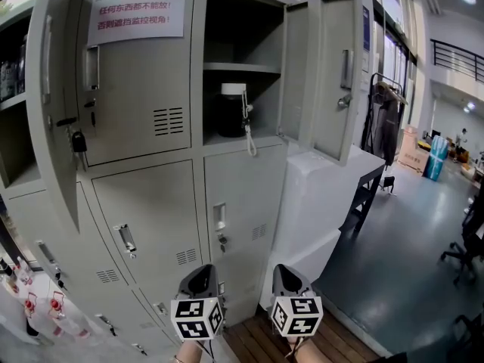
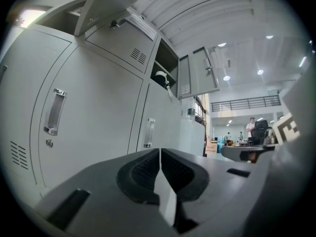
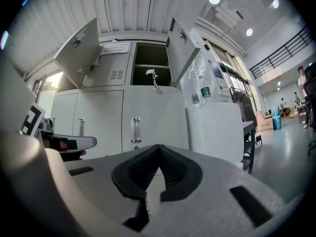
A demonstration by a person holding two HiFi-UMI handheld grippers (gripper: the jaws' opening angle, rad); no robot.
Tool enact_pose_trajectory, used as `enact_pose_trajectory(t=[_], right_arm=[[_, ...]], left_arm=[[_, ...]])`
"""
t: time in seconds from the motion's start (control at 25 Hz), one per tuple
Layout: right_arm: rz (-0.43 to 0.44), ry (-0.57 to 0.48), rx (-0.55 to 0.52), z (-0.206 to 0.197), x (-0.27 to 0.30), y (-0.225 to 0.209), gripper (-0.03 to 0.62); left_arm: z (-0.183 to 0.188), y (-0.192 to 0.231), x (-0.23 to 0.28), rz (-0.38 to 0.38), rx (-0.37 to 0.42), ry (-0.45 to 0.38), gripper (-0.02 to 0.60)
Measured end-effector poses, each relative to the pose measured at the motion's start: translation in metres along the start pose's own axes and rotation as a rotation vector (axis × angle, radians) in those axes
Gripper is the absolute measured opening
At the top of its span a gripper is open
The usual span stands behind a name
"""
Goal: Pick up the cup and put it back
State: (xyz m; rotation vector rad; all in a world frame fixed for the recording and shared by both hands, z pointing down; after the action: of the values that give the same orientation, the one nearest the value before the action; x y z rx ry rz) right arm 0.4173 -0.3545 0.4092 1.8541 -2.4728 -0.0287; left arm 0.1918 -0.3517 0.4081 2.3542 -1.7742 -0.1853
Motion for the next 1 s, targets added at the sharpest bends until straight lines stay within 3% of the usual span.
enact_pose_trajectory(t=[1.0], right_arm=[[-0.014, 0.023, -0.01, -0.0007, 0.0068, 0.0006, -0.009]], left_arm=[[0.0009, 0.0078, 0.0048, -0.002, 0.005, 0.006, 0.014]])
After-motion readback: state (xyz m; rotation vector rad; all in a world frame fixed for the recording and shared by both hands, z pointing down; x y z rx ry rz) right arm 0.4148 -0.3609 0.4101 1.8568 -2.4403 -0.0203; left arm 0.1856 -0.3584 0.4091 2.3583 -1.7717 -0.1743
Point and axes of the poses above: the fingertips, and each gripper's own axes: x forward along the fingers, y to its left, z out of its top, the point moved 9 cm from there along -x, backward along the fingers, and after that the axes turned 5 degrees about -x, right-handed, at the moved point
